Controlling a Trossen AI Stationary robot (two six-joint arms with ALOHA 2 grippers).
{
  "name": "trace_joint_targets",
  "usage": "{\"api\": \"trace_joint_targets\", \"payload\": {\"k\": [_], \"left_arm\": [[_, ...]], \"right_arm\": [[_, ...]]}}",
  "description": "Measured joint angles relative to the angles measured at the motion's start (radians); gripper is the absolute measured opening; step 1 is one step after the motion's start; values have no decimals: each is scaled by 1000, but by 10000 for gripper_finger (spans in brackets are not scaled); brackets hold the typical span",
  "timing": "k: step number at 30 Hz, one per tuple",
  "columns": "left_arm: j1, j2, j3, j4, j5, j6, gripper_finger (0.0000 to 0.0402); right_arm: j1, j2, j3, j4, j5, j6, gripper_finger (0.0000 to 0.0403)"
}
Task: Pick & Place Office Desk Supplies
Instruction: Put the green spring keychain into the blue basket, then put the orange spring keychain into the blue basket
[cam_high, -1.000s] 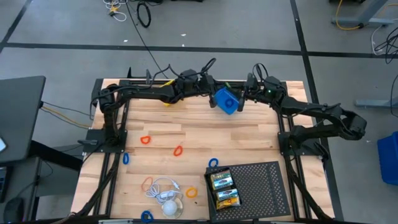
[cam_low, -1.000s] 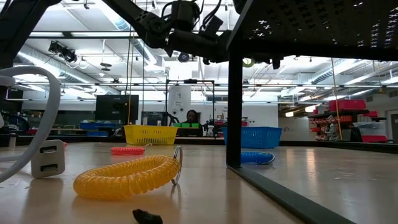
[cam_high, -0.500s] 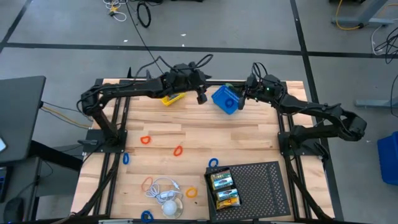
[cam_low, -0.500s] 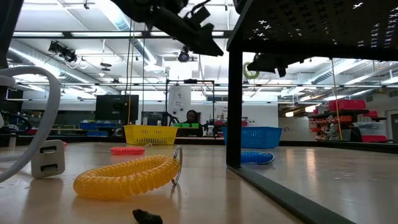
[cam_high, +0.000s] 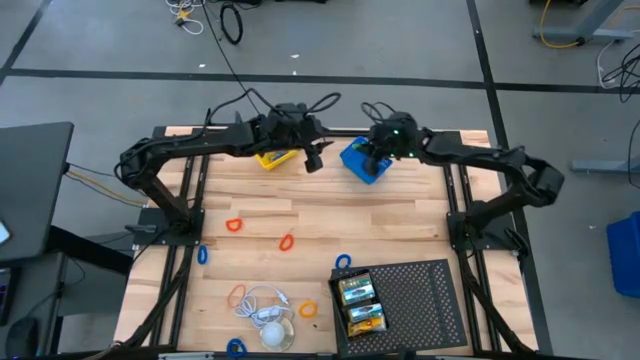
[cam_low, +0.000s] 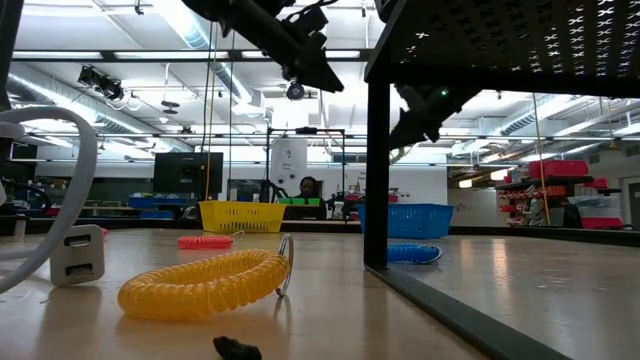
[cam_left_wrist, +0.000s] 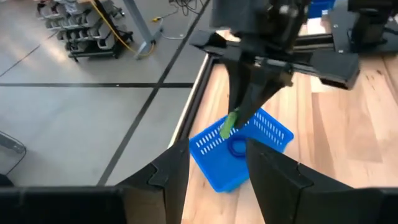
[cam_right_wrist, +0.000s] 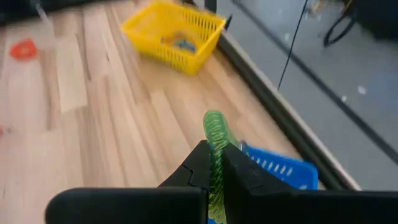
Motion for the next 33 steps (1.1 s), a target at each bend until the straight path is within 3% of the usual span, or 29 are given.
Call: {"api": "trace_joint_targets", "payload": {"k": [6, 14, 21, 27, 33], "left_arm": [[1, 0, 0, -91, -44, 6, 162], [2, 0, 0, -209, -99, -16, 162], [0, 1, 0, -320, -94, -62, 162], [-4, 1, -6, -539, 56, -163, 162], [-72, 2, -106, -533, 211, -244, 162]], "right_arm": [[3, 49, 73, -131, 4, -22, 23], [3, 47, 75, -184, 2, -48, 119], [3, 47, 75, -200, 2, -66, 155], [7, 47, 75, -209, -3, -89, 155], [26, 22, 75, -177, -3, -109, 155]]}}
